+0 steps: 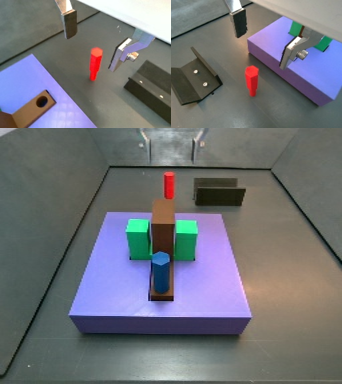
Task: Pick up the red object. Move up. Move to above the board. Insert the red object.
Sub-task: Pick up the red object.
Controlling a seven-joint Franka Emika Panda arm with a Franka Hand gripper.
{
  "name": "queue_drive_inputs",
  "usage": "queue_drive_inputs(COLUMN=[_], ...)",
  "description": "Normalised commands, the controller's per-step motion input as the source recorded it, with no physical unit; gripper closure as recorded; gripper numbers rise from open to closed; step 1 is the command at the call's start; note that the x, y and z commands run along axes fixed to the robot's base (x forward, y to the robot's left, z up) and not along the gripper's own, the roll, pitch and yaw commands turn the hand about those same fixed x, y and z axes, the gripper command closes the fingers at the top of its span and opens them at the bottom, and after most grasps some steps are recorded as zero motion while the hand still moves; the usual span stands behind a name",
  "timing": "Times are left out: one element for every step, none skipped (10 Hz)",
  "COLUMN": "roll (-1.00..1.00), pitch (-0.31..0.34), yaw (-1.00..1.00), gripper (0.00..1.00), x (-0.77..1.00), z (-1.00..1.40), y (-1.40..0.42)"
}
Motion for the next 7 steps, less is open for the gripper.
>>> queue_drive_inputs(roll=[0.03,0.06,0.09,0.1,0.11,0.1,0.1], pitch=[-0.113,-0.097,-0.05,-0.03,-0.036,-0.05,-0.061], yaw=[0.0,0.0,0.0,0.0,0.0,0.0,0.0], gripper=[0.0,0.0,0.0,0.0,0.0,0.0,0.0], x=[-0.08,-0.03,0.03,0.11,0.07,0.0,0.0], z=[-0.36,-0.36,-0.33,-0.33,-0.33,-0.31,-0.31], y=[0.04,0.09,0.14,0.2,0.25,0.27,0.24])
